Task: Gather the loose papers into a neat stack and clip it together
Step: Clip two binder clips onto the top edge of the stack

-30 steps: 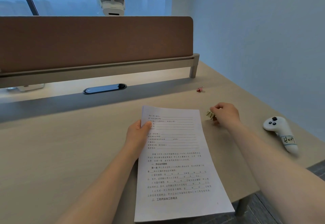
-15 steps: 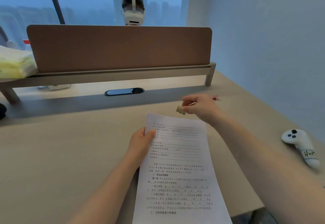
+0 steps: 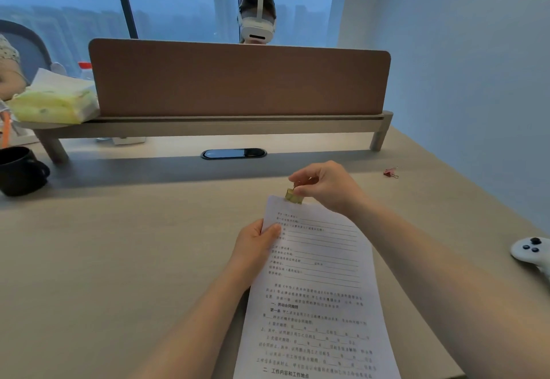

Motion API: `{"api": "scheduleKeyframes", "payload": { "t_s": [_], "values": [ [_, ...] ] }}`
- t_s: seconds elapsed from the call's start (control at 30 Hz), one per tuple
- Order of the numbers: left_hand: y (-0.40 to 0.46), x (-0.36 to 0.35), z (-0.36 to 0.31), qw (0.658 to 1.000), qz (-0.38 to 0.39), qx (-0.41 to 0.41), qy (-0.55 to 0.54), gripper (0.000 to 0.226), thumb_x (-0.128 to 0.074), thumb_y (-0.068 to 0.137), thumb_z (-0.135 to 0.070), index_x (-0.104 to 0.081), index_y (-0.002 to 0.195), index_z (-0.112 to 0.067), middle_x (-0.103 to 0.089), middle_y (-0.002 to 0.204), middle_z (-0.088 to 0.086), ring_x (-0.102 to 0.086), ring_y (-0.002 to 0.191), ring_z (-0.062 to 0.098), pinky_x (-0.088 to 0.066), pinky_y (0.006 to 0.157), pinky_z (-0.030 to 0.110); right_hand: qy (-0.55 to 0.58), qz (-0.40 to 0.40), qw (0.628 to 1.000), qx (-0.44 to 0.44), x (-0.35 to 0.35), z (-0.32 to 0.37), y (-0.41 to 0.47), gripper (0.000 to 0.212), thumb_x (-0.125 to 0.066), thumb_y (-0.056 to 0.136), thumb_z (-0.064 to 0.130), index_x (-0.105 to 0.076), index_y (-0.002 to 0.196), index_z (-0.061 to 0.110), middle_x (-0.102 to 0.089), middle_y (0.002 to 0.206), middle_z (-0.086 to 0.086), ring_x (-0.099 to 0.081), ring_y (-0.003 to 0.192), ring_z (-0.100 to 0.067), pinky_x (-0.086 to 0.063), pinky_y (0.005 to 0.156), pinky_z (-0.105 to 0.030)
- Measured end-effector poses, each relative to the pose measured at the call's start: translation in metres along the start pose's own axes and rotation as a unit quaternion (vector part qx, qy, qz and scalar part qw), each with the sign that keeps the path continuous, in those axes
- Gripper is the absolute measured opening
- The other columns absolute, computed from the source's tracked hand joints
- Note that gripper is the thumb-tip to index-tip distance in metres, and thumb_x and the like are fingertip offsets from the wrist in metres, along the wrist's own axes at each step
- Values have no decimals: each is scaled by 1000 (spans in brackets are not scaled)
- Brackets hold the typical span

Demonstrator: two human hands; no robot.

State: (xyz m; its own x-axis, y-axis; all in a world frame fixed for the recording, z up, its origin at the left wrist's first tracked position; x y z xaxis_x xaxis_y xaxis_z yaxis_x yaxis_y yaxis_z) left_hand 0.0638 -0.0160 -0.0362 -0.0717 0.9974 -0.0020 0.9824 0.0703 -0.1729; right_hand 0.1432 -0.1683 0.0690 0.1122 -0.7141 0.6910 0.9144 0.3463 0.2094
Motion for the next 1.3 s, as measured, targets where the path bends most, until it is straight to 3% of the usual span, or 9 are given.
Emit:
{"api": "scheduleKeyframes", "payload": {
  "t_s": [0.17, 0.4, 0.6, 0.93, 1.17, 1.3],
  "values": [
    [0, 0, 2, 1000, 8, -5, -27, 17, -54, 98, -17, -67, 105, -8, -77, 97, 15, -73, 81, 32, -60, 73, 44, 9, 15, 1000, 15, 0, 0, 6, 23, -77, 81, 11, -77, 104, 14, -75, 92, 0, -70, 88, -14, -58, 88, -34],
    [-1, 0, 2, 999, 26, -12, -45, 17, -55, 99, -17, -68, 106, -10, -77, 98, 12, -74, 81, 28, -62, 69, 37, 71, 66, 995, -6, 5, -4, 16, 21, -76, 80, 3, -76, 100, 9, -76, 90, -9, -71, 91, -30, -61, 80, -31],
    [-2, -1, 2, 998, 26, -23, -56, 16, -55, 98, -15, -68, 106, -10, -77, 97, 11, -74, 78, 26, -61, 65, 34, 105, 116, 988, -19, 0, -4, 19, 19, -73, 82, -2, -75, 100, 4, -74, 84, -8, -71, 77, -17, -57, 68, -20],
    [0, 0, 4, 998, 28, -30, -44, 16, -55, 98, -17, -67, 107, -10, -77, 97, 13, -74, 85, 35, -61, 74, 44, 136, 131, 981, -34, -12, -9, 21, 18, -76, 81, 2, -77, 88, 18, -75, 77, 4, -71, 77, -14, -58, 74, -26],
    [-2, 0, 4, 998, 21, -31, -43, 16, -55, 98, -16, -68, 106, -10, -77, 96, 13, -74, 85, 34, -61, 73, 42, 136, 147, 978, -53, -14, -12, 17, 23, -75, 83, 8, -74, 105, 14, -75, 92, -2, -71, 84, -13, -55, 72, -21],
    [-3, 0, 2, 999, 17, -31, -35, 16, -56, 98, -17, -68, 106, -10, -77, 96, 12, -74, 86, 34, -61, 76, 45, 87, 161, 983, -35, -14, -12, 12, 32, -70, 89, 23, -65, 121, 24, -74, 99, 1, -70, 89, -14, -55, 76, -24]
  ]
}}
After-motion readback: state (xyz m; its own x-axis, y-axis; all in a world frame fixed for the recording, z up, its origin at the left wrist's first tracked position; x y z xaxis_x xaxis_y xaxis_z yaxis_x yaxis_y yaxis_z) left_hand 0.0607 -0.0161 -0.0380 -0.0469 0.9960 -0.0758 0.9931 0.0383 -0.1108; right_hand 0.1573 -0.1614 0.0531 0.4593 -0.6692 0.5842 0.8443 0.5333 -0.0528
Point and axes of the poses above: each hand's wrist, its own y-axis towards the middle knuckle, its own x-axis out of the back of the hand, z = x × y, the point moved 4 cm from there along y, towards the middle knuckle
